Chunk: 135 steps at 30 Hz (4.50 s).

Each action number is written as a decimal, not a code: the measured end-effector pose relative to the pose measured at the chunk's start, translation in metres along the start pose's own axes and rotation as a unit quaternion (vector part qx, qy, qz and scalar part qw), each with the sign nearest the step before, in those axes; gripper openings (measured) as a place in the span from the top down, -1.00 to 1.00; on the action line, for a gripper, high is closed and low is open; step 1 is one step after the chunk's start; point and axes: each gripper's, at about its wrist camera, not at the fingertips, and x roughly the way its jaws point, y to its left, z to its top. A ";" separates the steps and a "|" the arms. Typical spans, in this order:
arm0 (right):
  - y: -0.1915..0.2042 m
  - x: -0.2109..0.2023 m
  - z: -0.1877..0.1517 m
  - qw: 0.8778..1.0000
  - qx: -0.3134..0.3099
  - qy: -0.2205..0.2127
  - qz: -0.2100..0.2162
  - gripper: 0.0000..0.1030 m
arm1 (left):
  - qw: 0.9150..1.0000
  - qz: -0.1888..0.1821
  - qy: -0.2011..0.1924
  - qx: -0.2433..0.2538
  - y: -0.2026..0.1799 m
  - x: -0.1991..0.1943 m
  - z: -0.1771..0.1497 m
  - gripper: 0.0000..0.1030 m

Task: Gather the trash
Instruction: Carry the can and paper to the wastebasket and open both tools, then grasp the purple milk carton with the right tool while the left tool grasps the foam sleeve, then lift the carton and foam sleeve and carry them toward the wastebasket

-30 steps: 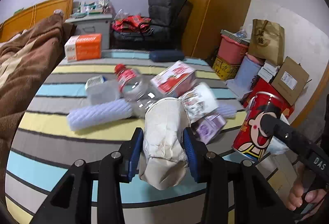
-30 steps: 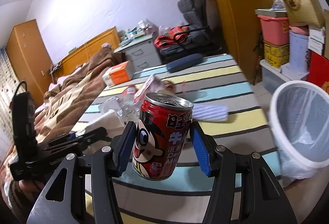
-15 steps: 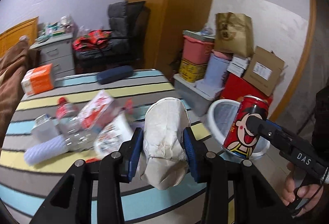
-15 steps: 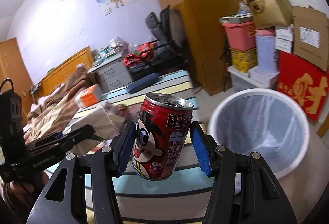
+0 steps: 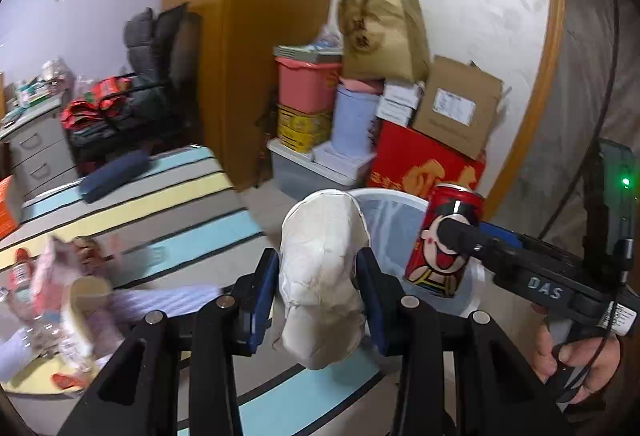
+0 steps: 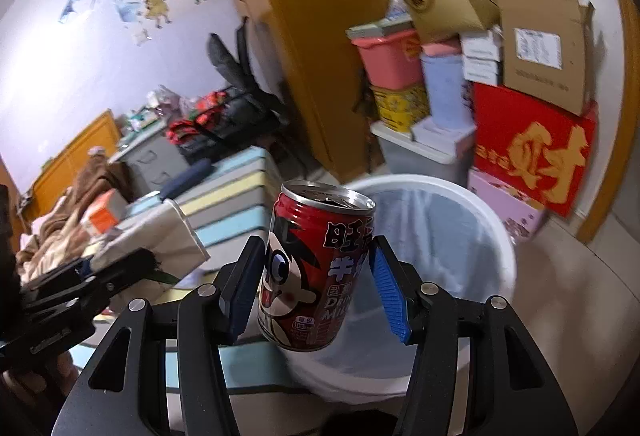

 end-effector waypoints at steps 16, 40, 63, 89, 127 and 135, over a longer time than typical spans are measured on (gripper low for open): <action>-0.051 0.036 -0.008 0.996 0.015 0.079 -0.049 -0.09 | 0.996 -0.023 0.076 0.038 -0.041 0.080 -0.006 0.11; -0.011 -0.005 -0.002 1.000 0.013 0.010 -0.023 -0.24 | 0.999 0.035 0.020 -0.005 0.003 -0.001 -0.017 -0.26; 0.098 0.009 -0.025 0.993 -0.084 0.024 0.083 -0.24 | 0.987 0.147 -0.022 -0.067 0.111 -0.097 -0.064 -0.40; 0.201 0.062 -0.057 0.967 -0.190 0.120 0.123 -0.28 | 0.969 0.220 0.049 -0.099 0.261 -0.113 -0.110 -0.49; 0.189 0.070 -0.060 0.965 -0.195 0.141 0.104 0.23 | 0.980 0.130 0.102 -0.110 0.248 -0.080 -0.119 0.33; 0.176 0.061 -0.061 0.969 -0.189 0.135 0.086 0.23 | 0.978 0.128 0.100 -0.128 0.231 -0.087 -0.129 0.33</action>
